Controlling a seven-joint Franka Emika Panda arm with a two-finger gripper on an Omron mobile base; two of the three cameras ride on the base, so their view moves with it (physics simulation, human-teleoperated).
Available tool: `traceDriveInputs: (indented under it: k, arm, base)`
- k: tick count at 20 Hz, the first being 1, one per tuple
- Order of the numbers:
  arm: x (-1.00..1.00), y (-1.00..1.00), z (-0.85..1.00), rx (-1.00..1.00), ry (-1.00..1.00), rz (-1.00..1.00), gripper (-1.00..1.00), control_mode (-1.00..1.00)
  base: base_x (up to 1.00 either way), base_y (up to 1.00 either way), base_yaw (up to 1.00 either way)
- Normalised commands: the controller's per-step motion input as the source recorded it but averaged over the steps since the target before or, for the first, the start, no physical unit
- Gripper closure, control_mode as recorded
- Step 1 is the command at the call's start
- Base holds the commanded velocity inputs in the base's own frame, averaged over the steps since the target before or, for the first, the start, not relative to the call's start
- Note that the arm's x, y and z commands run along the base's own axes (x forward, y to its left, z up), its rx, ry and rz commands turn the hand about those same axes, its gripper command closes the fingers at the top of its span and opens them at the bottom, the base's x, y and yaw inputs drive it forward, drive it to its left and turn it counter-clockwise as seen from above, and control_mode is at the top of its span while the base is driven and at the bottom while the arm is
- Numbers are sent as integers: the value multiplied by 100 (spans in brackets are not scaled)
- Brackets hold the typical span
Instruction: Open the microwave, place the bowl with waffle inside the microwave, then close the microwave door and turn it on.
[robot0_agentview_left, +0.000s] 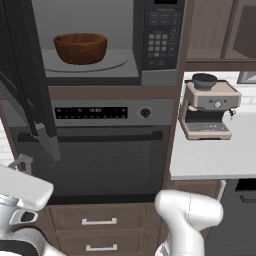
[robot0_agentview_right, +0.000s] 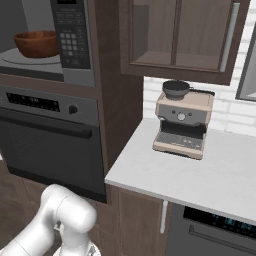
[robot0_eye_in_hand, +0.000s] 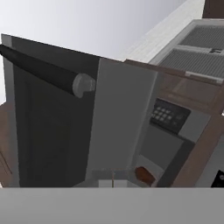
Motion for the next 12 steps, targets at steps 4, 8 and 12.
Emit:
traceDriveInputs:
  k: [4,8,12]
  arm:
    - [3,-12,11,8,-6,-5,100,-100]
    - [15,-13,33,12,-6,-5,100,-100]
    - [23,-2,50,9,-9,-6,100,-100]
  base:
    - [0,0,0]
    - [0,0,0]
    - [0,0,0]
